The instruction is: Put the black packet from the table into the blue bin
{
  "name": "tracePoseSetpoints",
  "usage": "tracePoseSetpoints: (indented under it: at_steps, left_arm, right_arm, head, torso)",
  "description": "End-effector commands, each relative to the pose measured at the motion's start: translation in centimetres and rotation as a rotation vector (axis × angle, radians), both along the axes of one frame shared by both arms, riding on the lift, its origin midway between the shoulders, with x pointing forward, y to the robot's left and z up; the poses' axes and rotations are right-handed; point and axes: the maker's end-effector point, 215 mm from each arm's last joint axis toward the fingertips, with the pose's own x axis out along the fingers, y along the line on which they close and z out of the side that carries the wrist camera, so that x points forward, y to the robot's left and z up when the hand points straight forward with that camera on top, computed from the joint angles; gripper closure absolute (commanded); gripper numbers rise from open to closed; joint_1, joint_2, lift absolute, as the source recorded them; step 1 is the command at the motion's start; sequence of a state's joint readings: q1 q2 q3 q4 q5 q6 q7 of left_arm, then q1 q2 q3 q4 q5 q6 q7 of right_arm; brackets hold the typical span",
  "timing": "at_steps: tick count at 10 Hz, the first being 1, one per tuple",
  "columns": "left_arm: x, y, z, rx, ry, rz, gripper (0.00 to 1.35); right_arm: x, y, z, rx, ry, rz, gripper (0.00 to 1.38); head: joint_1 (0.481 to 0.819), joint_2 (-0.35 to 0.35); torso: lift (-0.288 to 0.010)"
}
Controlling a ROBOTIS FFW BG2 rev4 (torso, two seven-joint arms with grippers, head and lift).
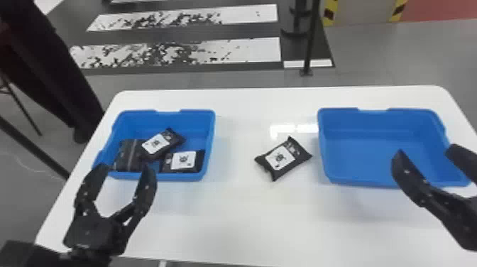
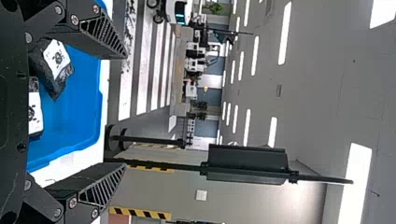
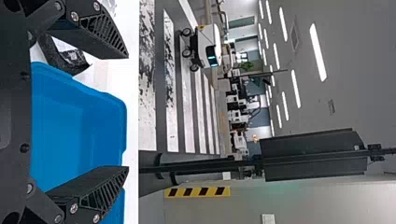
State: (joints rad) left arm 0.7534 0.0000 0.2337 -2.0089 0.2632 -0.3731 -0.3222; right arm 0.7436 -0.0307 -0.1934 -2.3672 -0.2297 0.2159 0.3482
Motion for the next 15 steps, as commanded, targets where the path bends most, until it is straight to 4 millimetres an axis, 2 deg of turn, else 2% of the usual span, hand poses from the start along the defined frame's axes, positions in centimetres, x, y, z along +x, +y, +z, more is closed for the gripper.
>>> tracePoseSetpoints:
  at_steps: [1, 5, 7, 8, 9, 11, 12, 14, 15]
  left_arm:
    - [0.0, 0.0, -0.1, -0.003, 0.002, 0.001, 0.22]
    - [0.0, -0.1, -0.4, -0.011, 0.013, -0.002, 0.22]
    - [0.8, -1.3, -0.9, -0.01, 0.027, -0.023, 0.22]
    - [1.9, -3.1, -2.7, -0.025, 0.072, -0.058, 0.22]
    - [3.4, -6.0, -3.7, -0.046, 0.085, -0.125, 0.22]
    - [6.7, -12.8, -4.9, -0.065, 0.101, -0.286, 0.22]
    - [8.2, -15.1, -5.1, -0.065, 0.098, -0.333, 0.22]
    - [11.3, -17.7, -5.7, -0.013, 0.12, -0.387, 0.22]
    - [12.7, -18.9, -7.1, 0.017, 0.151, -0.421, 0.22]
  right_arm:
    - [0.0, 0.0, 0.0, 0.002, 0.0, 0.0, 0.17]
    - [0.1, 0.0, 0.1, 0.0, -0.003, 0.001, 0.17]
    - [0.0, 0.0, -0.1, 0.006, 0.002, 0.0, 0.17]
    - [0.0, 0.0, -0.1, 0.007, 0.002, 0.001, 0.17]
    - [0.0, 0.0, -0.2, 0.007, 0.004, 0.001, 0.17]
    - [-0.1, -0.1, -0.3, 0.006, 0.006, -0.001, 0.17]
    - [-0.1, -0.1, -0.3, 0.008, 0.006, -0.001, 0.17]
    - [-0.1, -0.1, -0.3, 0.01, 0.006, 0.0, 0.17]
    - [-0.1, -0.1, -0.3, 0.01, 0.006, 0.0, 0.17]
  head:
    - [0.695, 0.11]
    - [0.695, 0.108]
    - [0.695, 0.106]
    - [0.695, 0.096]
    - [0.695, 0.086]
    - [0.695, 0.009]
    - [0.695, -0.046]
    - [0.695, -0.123]
    - [0.695, -0.135]
  torso:
    - [-0.11]
    - [-0.11]
    - [-0.11]
    - [-0.11]
    - [-0.11]
    - [-0.11]
    - [-0.11]
    - [-0.11]
    - [-0.11]
